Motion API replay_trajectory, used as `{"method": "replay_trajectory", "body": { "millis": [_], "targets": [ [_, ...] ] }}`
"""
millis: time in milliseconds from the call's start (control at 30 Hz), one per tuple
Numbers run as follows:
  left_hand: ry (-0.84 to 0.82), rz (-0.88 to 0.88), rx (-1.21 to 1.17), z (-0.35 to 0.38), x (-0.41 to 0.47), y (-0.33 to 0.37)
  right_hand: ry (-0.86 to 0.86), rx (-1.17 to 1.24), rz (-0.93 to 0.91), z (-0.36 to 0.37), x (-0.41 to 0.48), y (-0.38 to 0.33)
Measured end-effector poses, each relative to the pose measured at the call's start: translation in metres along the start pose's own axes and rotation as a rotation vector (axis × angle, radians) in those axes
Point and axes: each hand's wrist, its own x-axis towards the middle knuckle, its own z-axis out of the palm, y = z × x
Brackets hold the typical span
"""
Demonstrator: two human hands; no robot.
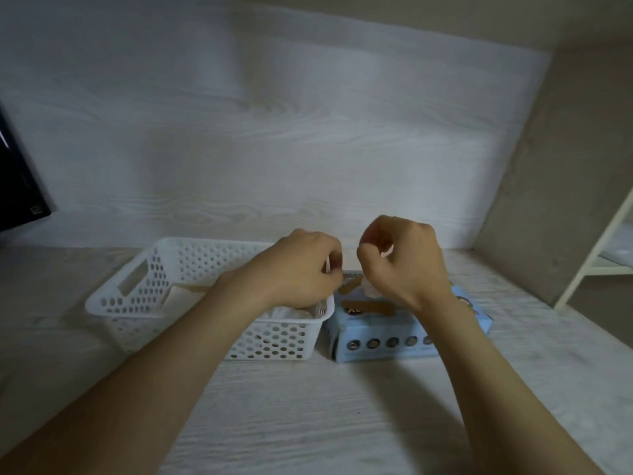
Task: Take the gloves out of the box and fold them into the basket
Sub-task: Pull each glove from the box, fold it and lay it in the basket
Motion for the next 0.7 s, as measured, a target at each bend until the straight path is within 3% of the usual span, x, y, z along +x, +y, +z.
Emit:
{"method": "replay_trajectory", "body": {
  "millis": [167, 233, 333, 533, 700],
  "targets": [
    [0.132, -0.054, -0.021, 0.016, 0.001, 0.015, -0.344, 0.129, 0.154, -0.005, -0.011, 0.038],
    [0.153, -0.075, -0.027, 0.019, 0.000, 0.019, -0.389, 0.186, 0.189, -0.006, -0.011, 0.043],
    [0.109, -0.063, -0.024, 0.022, -0.004, 0.025, -0.255, 0.222, 0.224, -0.005, -0.009, 0.045],
    [0.078, 0.006, 0.117, 0.034, -0.006, 0.027, -0.080, -0.119, 0.140, 0.006, -0.011, 0.060],
    [0.093, 0.033, 0.149, 0.038, -0.005, 0.026, 0.094, -0.107, 0.017, 0.015, -0.011, 0.062]
  ]
}}
